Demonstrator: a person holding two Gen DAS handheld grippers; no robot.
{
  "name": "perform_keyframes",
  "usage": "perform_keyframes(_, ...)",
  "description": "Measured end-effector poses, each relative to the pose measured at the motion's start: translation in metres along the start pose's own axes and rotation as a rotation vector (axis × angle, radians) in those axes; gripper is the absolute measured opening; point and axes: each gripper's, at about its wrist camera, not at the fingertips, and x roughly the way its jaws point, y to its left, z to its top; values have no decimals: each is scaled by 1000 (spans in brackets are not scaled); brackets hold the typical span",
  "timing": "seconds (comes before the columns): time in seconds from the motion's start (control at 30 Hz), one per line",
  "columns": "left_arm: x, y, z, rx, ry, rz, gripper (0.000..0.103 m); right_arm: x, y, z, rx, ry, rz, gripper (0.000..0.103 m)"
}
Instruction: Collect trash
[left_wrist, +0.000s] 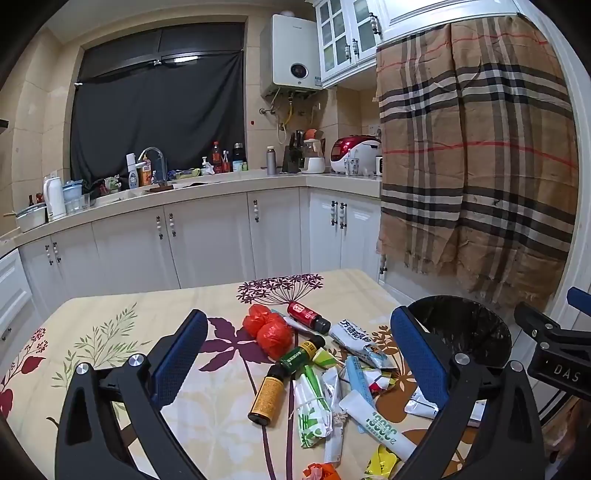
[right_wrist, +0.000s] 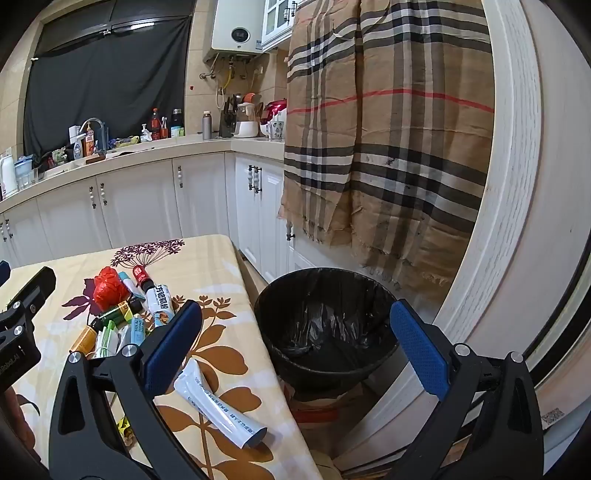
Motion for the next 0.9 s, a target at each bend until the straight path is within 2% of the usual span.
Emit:
perform_keyframes(0.13,3,8,-1,-28,14,-5,97,0,1,0,-6,0,-3,100)
perform_keyframes(0.6,5,3,-9,-6,10,16,97,0,1,1,-12,1,-3,100)
perform_keyframes(0.63,2,5,0,-14,11,18,97,0,1,1,-11,1,-2,100)
perform_keyframes(0.9,2,5,0,-13,16,19,97,1,1,1,-11,2,-1,100)
